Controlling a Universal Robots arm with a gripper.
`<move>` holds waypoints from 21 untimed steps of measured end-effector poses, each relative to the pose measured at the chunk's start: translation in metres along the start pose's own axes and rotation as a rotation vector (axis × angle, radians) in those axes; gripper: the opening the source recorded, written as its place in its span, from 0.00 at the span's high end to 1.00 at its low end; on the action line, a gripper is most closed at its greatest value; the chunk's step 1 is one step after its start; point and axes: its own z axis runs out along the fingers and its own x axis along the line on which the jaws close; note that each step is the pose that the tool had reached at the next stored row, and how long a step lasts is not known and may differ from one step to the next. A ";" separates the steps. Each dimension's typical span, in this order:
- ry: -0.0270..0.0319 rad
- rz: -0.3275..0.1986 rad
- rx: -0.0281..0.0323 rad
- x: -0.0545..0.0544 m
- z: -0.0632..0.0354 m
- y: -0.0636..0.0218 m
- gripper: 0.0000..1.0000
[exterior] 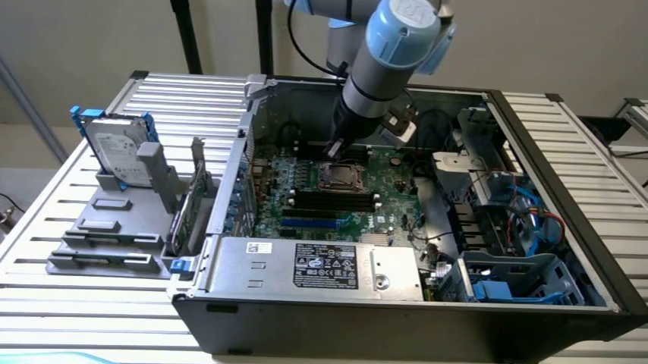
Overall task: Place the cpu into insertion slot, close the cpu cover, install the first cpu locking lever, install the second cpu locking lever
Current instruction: 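Install the first cpu locking lever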
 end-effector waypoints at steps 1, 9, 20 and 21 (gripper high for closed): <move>-0.0007 0.000 0.0008 0.000 -0.0001 0.0007 0.89; -0.0047 0.002 0.0032 0.005 -0.0010 0.0075 0.89; -0.0052 0.002 0.0037 0.009 -0.0009 0.0149 0.89; -0.0052 0.003 0.0037 0.009 -0.0007 0.0153 0.89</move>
